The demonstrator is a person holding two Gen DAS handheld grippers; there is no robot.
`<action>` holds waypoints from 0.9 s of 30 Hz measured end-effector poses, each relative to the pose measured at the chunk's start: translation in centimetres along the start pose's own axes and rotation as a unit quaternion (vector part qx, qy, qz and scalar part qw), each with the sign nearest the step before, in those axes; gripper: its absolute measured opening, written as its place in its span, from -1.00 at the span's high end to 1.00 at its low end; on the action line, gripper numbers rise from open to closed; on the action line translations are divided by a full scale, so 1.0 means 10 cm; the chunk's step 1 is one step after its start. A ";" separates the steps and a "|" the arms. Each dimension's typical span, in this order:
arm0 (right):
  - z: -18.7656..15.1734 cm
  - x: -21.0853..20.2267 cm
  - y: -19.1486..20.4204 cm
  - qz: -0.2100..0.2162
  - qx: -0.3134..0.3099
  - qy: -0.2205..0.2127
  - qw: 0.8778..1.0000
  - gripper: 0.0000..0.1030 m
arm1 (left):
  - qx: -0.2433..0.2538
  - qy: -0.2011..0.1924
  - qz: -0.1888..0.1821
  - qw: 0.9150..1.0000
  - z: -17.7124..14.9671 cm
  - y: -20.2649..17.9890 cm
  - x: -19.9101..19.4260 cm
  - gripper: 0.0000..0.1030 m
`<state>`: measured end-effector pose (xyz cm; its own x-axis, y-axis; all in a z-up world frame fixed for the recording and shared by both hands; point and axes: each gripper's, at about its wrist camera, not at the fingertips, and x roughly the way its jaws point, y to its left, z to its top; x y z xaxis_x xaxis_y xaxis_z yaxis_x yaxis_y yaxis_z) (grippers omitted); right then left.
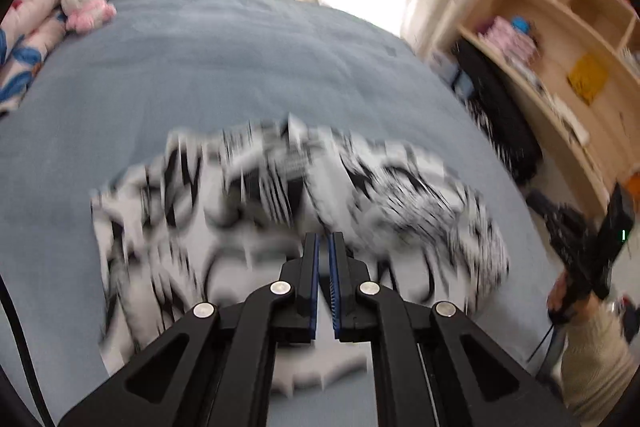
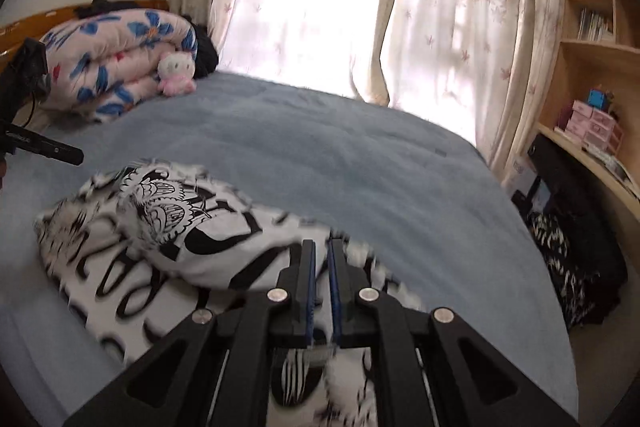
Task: Fold large clothes
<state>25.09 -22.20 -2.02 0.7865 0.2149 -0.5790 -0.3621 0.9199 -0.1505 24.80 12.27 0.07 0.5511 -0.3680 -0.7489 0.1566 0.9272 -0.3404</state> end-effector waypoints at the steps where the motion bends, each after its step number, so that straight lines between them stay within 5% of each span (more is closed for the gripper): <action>1: -0.11 -0.03 -0.01 0.011 0.016 0.021 1.000 0.88 | -0.001 0.018 -0.005 1.000 -0.18 -0.01 0.01 0.94; 5: -0.40 -0.05 -0.08 0.059 0.104 0.083 0.989 0.88 | -0.022 0.063 -0.015 0.998 -0.53 0.03 0.12 0.94; 9: -0.51 0.11 -0.09 0.114 0.192 0.133 0.966 0.85 | -0.049 0.084 -0.017 0.995 -0.55 0.13 0.22 0.76; 11: -0.50 0.20 -0.07 0.142 0.225 0.152 0.952 0.60 | -0.059 0.085 -0.023 0.994 -0.45 0.17 0.29 0.55; 13: -0.47 0.29 -0.05 0.163 0.260 0.160 0.938 -0.05 | -0.072 0.083 -0.038 0.993 -0.35 0.22 0.36 0.21; 15: -0.41 0.40 -0.08 0.186 0.291 0.158 0.925 -0.24 | -0.085 0.073 -0.046 0.993 -0.23 0.25 0.42 0.05; 24: -0.25 1.16 -0.16 0.253 0.389 0.168 0.870 -0.24 | -0.121 0.032 -0.113 0.986 0.19 0.40 0.90 0.02; 27: -0.26 1.35 -0.06 0.270 0.391 0.174 0.863 -0.24 | -0.127 0.015 -0.130 0.983 0.19 0.48 1.04 0.02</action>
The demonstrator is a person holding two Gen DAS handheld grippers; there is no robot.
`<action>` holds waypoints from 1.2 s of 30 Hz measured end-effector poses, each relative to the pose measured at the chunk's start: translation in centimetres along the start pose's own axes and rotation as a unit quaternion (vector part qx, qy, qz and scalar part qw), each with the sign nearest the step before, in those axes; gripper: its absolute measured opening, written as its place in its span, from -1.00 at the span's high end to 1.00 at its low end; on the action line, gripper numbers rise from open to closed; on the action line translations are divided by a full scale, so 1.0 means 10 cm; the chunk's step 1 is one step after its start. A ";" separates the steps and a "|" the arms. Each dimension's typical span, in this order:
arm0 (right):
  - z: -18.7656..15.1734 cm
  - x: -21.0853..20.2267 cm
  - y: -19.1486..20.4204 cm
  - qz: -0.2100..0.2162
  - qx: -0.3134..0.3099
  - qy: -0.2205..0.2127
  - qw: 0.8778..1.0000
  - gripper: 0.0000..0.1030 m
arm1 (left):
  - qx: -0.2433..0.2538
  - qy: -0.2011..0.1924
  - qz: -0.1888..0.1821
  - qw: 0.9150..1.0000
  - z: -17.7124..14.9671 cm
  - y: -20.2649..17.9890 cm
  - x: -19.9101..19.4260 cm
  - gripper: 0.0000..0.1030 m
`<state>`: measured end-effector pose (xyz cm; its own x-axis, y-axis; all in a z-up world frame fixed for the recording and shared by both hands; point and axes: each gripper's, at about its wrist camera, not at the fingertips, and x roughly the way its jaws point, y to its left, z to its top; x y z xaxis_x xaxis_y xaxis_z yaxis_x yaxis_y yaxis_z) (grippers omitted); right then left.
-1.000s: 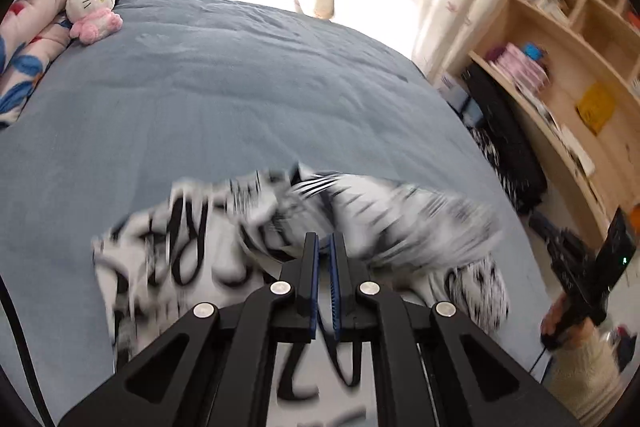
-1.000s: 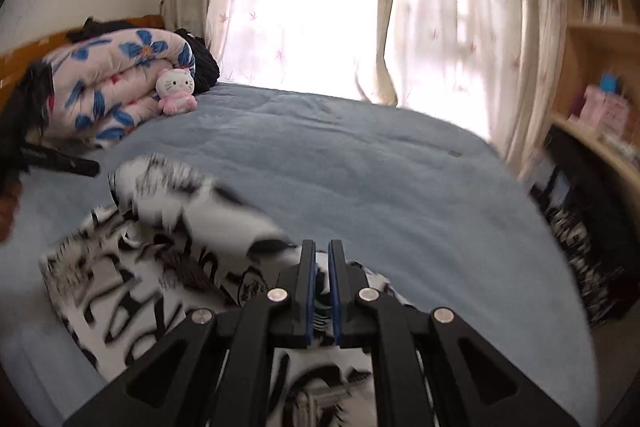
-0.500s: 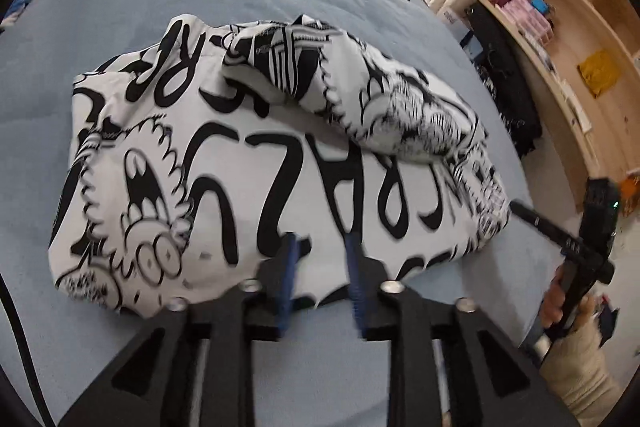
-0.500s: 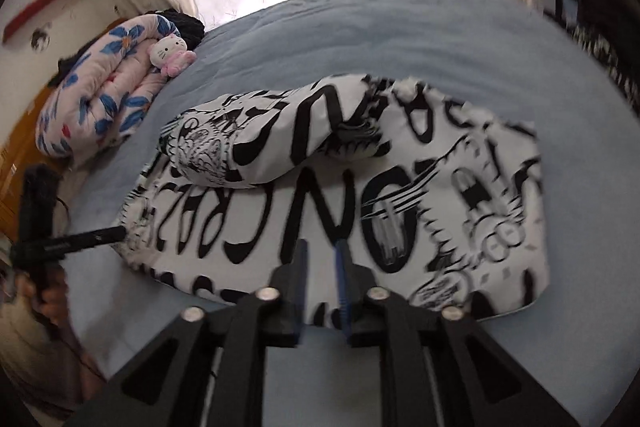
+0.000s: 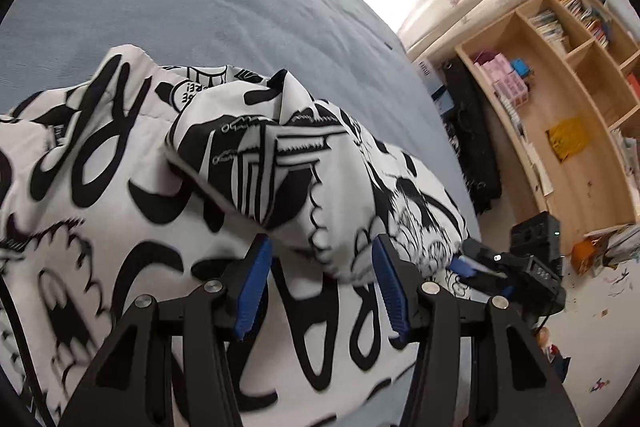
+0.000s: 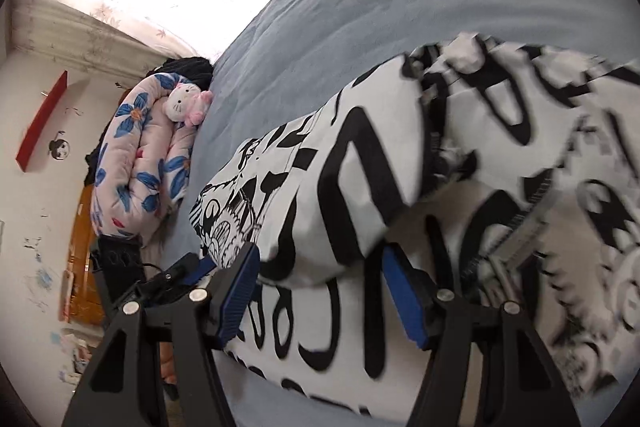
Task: Fold large clothes
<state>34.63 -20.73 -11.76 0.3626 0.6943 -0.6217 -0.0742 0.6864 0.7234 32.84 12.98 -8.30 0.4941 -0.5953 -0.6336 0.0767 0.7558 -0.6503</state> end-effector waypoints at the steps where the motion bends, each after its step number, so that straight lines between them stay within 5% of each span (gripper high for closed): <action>1: 0.00 0.09 0.01 0.007 -0.001 0.004 1.000 -0.24 | -0.001 -0.006 -0.007 1.000 0.01 0.03 0.03 0.02; 6: 0.01 0.26 0.18 0.027 -0.029 -0.005 0.999 -0.19 | -0.028 -0.035 -0.060 0.997 0.09 0.09 0.10 0.05; 8: 0.04 0.27 0.30 0.026 -0.049 -0.008 0.998 0.30 | -0.022 -0.045 -0.061 0.997 0.16 -0.01 0.09 0.53; 9: 0.07 0.27 0.34 0.025 -0.048 -0.004 0.999 0.74 | -0.021 -0.047 -0.050 0.997 0.21 -0.06 0.10 0.89; 12: 0.20 0.14 0.42 0.046 -0.017 -0.015 0.999 0.79 | -0.056 -0.041 -0.011 0.998 0.35 -0.17 0.05 0.94; 15: 0.28 -0.11 0.46 0.081 0.021 -0.030 0.996 0.79 | -0.111 -0.037 -0.018 0.993 0.38 -0.25 -0.08 0.96; 21: 0.04 -0.47 0.32 0.121 0.096 -0.010 0.988 0.85 | -0.115 0.001 0.001 0.993 0.01 -0.47 -0.35 1.00; 29: -0.81 -0.39 -0.02 0.040 0.077 0.058 0.995 1.00 | -0.070 0.078 0.030 0.994 -0.77 -0.41 -0.36 1.00; 32: -0.83 -0.41 -0.07 0.050 0.081 0.056 0.994 0.92 | -0.070 0.083 -0.002 0.994 -0.83 -0.36 -0.28 0.99; 35: -0.72 -0.45 -0.11 0.054 0.086 0.040 0.994 0.72 | -0.064 0.059 -0.008 0.996 -0.73 -0.35 -0.28 0.45; 36: -0.67 -0.44 -0.11 0.053 0.092 0.032 0.994 0.26 | -0.063 0.046 -0.005 0.997 -0.67 -0.32 -0.30 0.03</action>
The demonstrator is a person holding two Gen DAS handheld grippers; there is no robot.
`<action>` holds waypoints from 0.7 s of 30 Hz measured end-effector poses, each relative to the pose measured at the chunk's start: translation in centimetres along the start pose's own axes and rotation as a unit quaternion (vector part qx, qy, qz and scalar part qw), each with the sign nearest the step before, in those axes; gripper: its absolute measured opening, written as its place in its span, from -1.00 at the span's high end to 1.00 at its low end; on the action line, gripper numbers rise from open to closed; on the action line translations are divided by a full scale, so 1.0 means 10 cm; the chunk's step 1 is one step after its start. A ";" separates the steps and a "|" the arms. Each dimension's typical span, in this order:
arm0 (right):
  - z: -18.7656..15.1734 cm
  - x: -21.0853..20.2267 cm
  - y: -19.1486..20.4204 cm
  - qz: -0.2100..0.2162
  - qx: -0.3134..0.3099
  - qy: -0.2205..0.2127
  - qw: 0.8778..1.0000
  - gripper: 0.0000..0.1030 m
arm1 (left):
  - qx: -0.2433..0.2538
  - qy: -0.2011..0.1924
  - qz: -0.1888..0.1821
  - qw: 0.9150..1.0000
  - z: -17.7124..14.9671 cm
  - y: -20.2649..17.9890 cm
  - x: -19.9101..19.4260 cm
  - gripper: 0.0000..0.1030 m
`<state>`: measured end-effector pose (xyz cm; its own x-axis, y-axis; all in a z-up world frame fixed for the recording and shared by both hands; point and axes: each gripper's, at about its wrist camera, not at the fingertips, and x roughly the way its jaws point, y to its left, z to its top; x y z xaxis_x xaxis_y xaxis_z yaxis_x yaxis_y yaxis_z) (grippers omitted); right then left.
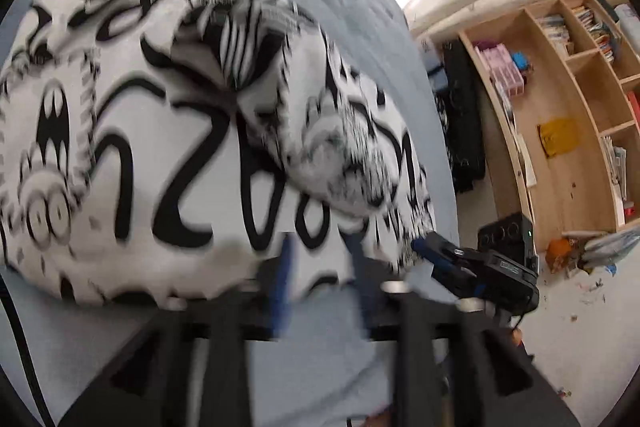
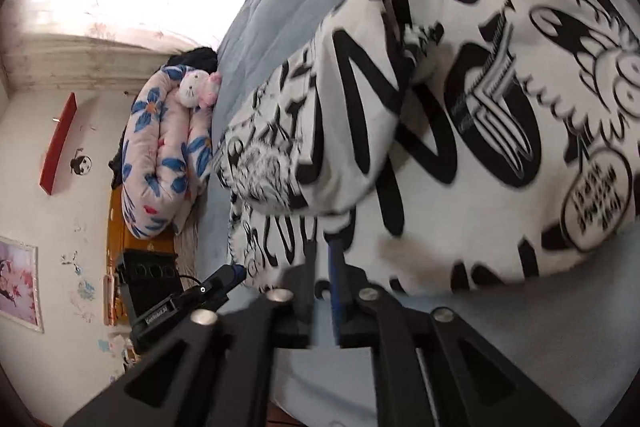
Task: Fold large clothes
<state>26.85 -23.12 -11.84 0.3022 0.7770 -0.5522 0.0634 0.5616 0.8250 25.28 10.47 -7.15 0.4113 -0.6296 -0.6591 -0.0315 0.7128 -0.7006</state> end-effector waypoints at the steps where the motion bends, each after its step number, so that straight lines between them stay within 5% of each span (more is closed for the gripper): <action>1: 0.05 -0.02 -0.01 -0.008 0.004 -0.019 1.000 -0.21 | -0.003 -0.013 0.002 1.000 0.05 0.03 -0.01 -0.33; 3: 0.15 -0.04 -0.03 -0.023 0.006 -0.047 0.999 -0.44 | -0.016 -0.037 0.003 0.999 0.19 0.12 -0.01 -0.49; 14: 0.49 0.67 0.01 -0.021 -0.010 -0.023 0.999 -0.41 | -0.055 -0.061 -0.028 0.996 0.69 0.50 0.43 -0.47; 15: 0.49 0.70 0.05 -0.020 -0.021 -0.027 0.999 -0.09 | -0.063 -0.065 -0.035 0.995 0.69 0.51 0.47 -0.22; 16: 0.49 0.72 0.08 -0.013 -0.031 -0.023 0.999 0.66 | -0.073 -0.068 -0.049 0.994 0.70 0.51 0.51 0.61; 17: 0.49 0.73 0.09 0.002 -0.031 -0.015 0.999 0.92 | -0.083 -0.066 -0.056 0.993 0.70 0.50 0.55 0.99; 21: 0.42 0.48 0.18 0.028 -0.038 -0.043 0.998 0.91 | -0.052 -0.089 -0.020 0.994 0.61 0.16 0.44 0.99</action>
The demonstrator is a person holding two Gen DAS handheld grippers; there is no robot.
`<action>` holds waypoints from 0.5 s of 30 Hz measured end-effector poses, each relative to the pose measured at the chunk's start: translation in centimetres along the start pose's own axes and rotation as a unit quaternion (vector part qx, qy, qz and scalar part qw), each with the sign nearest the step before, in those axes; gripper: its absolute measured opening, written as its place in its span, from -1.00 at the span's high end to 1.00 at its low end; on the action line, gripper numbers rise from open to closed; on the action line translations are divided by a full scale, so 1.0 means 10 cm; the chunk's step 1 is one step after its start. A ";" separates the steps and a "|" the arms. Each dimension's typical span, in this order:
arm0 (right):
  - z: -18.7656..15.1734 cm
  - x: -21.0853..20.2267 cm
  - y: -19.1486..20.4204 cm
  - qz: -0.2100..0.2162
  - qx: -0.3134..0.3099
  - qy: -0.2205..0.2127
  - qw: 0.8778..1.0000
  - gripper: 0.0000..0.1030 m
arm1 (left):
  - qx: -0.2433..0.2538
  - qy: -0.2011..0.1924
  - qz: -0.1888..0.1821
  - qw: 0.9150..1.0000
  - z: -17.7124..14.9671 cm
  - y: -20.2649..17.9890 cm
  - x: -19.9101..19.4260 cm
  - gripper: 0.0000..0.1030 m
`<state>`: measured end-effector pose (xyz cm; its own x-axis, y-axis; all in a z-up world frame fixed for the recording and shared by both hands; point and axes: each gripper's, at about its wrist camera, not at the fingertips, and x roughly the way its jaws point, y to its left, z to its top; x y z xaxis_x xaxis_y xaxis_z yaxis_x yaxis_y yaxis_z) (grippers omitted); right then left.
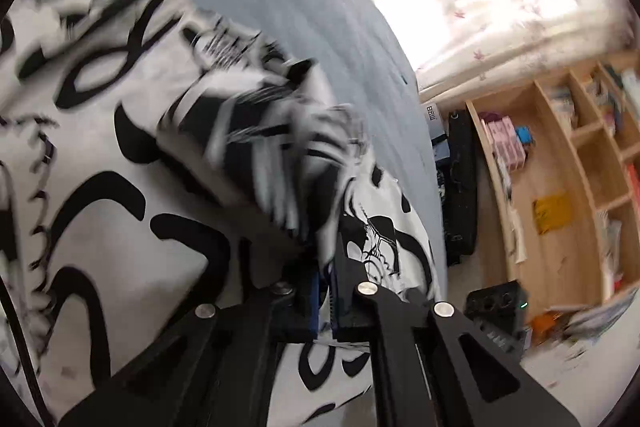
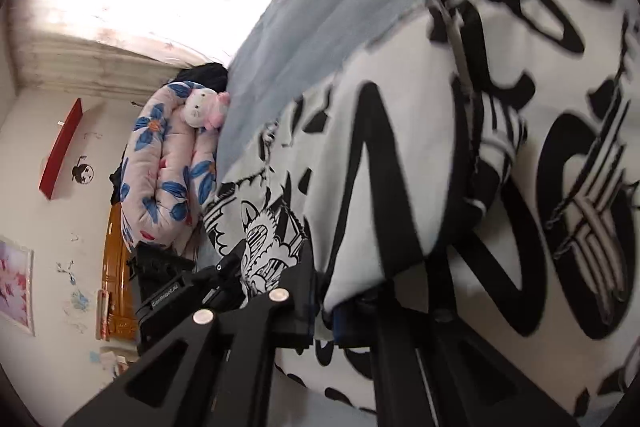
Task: Fold large clothes
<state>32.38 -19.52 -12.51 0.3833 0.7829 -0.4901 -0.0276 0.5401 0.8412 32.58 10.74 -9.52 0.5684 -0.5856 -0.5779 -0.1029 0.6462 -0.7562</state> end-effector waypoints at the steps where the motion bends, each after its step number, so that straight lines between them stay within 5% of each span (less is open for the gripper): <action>1: -0.02 -0.14 0.01 0.011 0.006 -0.009 1.000 0.91 | 0.018 0.001 0.006 1.000 -0.07 -0.12 -0.08 0.99; 4: -0.07 -0.32 -0.05 0.007 0.010 -0.006 1.000 0.91 | 0.047 0.021 0.031 0.998 -0.32 -0.28 -0.20 0.99; 10: -0.37 -0.15 -0.51 -0.092 0.023 0.064 0.993 0.93 | 0.051 0.094 0.119 0.987 -0.88 0.06 0.11 0.99; 15: -0.45 -0.15 -0.61 -0.079 0.016 0.054 0.995 0.87 | 0.035 0.090 0.085 0.992 -0.88 0.20 0.13 0.91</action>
<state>27.80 -22.63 -17.97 0.2797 0.7187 -0.6366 0.0543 0.6501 0.7579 25.91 7.02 -14.49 0.3920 -0.5399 -0.7449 -0.1238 0.7714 -0.6243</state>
